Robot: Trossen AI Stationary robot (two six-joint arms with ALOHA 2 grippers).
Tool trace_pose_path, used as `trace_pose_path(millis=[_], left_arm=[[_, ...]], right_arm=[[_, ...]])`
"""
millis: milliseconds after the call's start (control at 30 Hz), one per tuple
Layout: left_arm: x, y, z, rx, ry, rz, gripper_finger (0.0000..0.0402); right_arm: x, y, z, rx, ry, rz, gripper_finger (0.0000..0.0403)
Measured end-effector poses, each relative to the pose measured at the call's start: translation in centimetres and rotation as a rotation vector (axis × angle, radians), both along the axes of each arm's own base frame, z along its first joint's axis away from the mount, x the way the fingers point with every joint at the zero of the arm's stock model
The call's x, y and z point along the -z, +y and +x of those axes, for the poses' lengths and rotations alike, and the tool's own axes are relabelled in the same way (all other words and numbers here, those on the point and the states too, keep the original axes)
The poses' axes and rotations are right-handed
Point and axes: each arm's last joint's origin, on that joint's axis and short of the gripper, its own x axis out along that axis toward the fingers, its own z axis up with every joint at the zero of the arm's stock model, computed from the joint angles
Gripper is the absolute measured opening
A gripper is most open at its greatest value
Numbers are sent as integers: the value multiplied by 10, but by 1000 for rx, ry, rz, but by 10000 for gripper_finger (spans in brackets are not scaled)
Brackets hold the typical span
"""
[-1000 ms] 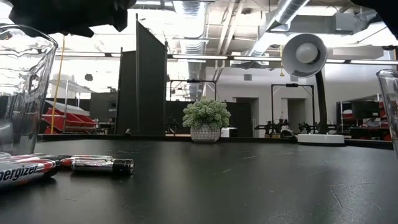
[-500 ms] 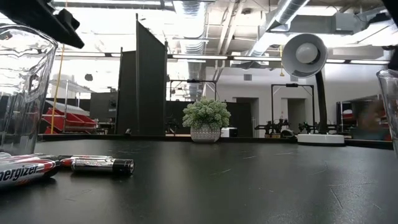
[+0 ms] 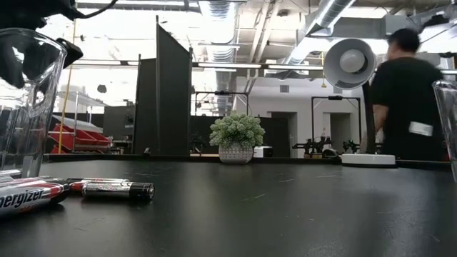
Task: Sort batteries
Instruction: Move the transparent bin to the bottom right of the table
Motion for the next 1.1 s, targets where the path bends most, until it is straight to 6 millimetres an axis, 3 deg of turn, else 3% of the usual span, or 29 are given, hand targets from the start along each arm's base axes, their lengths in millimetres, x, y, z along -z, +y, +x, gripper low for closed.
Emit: trace_pose_path(millis=[300, 567, 700, 1100], left_arm=[[11, -3, 9, -9, 51, 50, 161], [19, 0, 23, 5, 56, 144, 57], [17, 3, 30, 21, 20, 132, 25], [14, 33, 47, -31, -13, 225, 35]], right_arm=[[1, 7, -6, 41, -2, -23, 132], [1, 7, -6, 43, -2, -22, 132], [1, 7, -6, 49, -3, -11, 132], [1, 7, -6, 55, -2, 1, 132]])
